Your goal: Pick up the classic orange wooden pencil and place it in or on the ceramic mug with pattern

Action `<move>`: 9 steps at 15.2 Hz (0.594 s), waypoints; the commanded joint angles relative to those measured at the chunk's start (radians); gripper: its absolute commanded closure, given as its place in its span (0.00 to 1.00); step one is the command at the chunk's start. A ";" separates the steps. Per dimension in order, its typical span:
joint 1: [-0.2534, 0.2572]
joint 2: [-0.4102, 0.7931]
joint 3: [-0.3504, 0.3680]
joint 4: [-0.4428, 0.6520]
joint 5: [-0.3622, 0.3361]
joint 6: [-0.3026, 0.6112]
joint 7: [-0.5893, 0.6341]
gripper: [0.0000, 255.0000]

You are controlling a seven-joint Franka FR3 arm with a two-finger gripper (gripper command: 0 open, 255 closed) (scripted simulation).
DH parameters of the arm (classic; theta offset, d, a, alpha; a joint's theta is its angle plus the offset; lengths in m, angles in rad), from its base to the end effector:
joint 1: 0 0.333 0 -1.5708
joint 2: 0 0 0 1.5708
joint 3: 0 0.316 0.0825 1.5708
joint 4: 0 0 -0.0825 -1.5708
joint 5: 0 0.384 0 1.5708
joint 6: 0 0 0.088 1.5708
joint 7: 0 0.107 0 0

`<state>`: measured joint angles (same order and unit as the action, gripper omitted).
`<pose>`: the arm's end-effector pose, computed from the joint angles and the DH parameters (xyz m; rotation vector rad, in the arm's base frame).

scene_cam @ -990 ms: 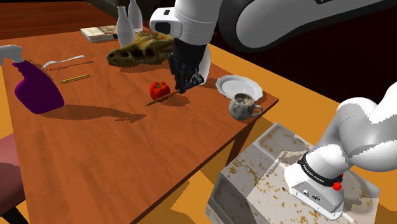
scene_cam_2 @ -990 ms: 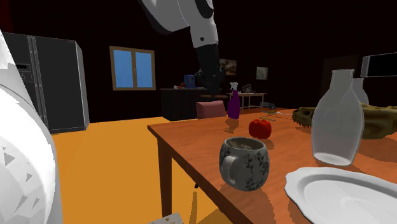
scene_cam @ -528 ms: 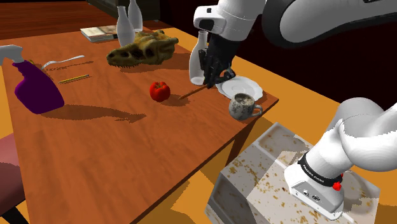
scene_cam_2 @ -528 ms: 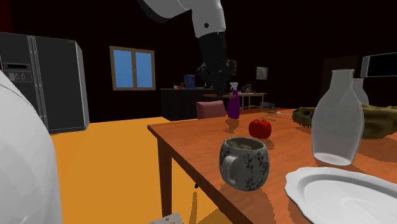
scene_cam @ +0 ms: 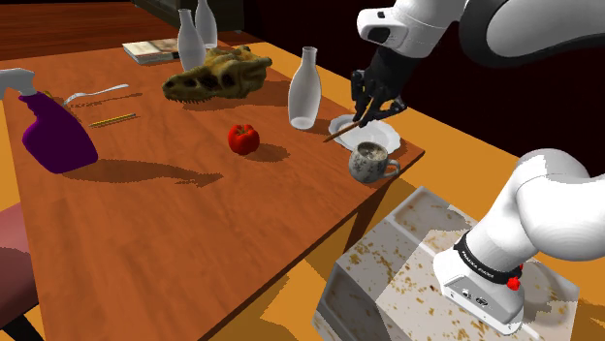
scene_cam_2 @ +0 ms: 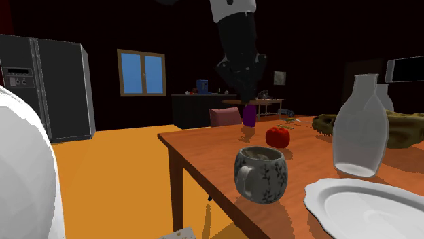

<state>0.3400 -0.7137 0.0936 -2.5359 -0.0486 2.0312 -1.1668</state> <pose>0.3234 0.1506 0.5230 2.0596 2.1230 0.2263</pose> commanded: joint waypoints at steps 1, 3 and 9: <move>-0.011 -0.063 -0.037 -0.037 -0.013 -0.024 -0.042 1.00; -0.025 -0.126 -0.075 -0.071 -0.029 -0.050 -0.082 1.00; -0.065 -0.252 -0.158 -0.153 -0.078 -0.086 -0.169 1.00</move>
<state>0.2788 -0.9563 -0.0573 -2.6712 -0.1214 1.9362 -1.3299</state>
